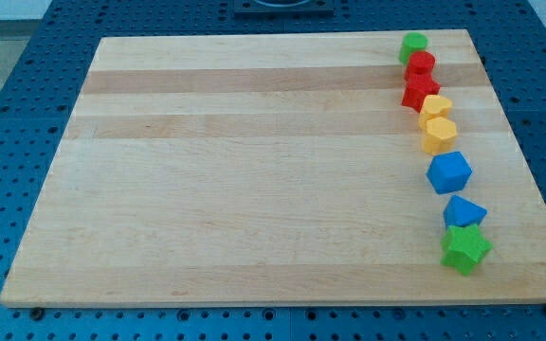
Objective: Slide the triangle to the top left of the green star
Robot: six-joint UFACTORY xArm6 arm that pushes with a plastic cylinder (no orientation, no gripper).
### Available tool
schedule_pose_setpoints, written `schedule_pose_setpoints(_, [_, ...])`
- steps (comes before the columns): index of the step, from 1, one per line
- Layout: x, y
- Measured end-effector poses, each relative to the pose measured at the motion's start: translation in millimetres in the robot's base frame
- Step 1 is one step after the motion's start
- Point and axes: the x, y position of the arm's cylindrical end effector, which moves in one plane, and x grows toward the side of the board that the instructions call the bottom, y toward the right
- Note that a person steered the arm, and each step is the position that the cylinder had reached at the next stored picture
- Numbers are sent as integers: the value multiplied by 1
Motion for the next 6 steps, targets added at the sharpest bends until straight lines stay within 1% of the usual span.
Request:
schedule_pose_setpoints(4, [0, -3])
schedule_pose_setpoints(6, [-7, -13])
